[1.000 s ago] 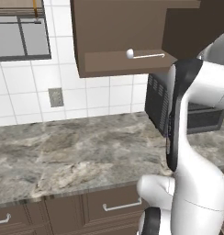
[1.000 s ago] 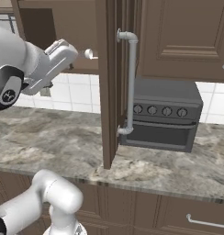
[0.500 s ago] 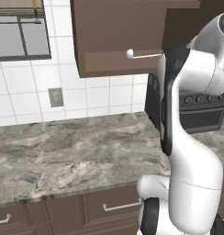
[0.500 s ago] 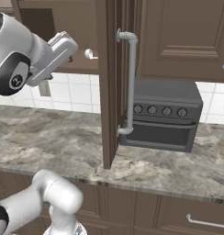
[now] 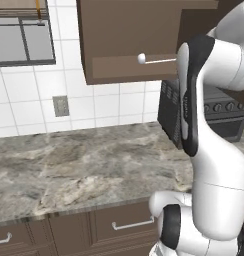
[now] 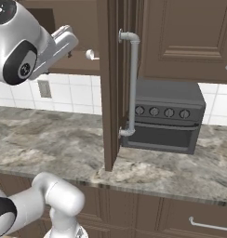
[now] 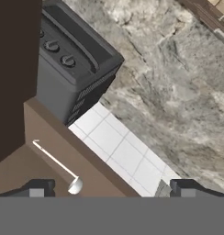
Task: Open the cabinet and move the ladle to the pot. Then close the cabinet.
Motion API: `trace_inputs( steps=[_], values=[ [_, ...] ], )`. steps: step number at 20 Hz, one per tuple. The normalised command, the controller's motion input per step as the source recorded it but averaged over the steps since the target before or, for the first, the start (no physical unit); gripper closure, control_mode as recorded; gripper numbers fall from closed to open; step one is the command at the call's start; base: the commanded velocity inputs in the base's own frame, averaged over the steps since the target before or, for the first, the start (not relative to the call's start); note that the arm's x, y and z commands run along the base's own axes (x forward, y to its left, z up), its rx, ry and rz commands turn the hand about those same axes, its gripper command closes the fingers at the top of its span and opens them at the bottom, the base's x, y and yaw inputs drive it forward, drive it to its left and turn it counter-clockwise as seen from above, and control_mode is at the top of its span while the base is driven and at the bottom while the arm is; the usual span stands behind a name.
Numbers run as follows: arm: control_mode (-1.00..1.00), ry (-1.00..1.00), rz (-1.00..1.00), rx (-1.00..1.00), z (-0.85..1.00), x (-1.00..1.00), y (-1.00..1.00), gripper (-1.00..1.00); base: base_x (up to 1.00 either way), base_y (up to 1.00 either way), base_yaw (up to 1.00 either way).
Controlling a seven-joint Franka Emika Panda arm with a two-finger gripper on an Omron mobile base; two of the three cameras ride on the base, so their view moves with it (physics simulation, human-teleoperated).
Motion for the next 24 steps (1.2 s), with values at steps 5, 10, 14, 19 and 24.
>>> trace_inputs(
  steps=[5,10,14,19,24],
  values=[
    [-1.00,0.03,-0.10,0.16,0.00,0.08,0.40,-1.00,0.00,0.00,0.00],
    [-1.00,0.12,0.00,-0.09,0.00,0.00,0.02,-1.00,0.00,0.00,0.00],
    [-1.00,0.05,0.03,-0.10,0.01,0.00,0.00,-1.00,0.00,0.00,0.00],
    [-1.00,0.00,0.19,-0.18,0.01,-0.03,-0.04,-1.00,0.00,0.00,0.00],
    [-1.00,0.00,0.41,-0.16,-0.01,-0.35,-0.25,-1.00,0.00,0.00,0.00]
  ],
)
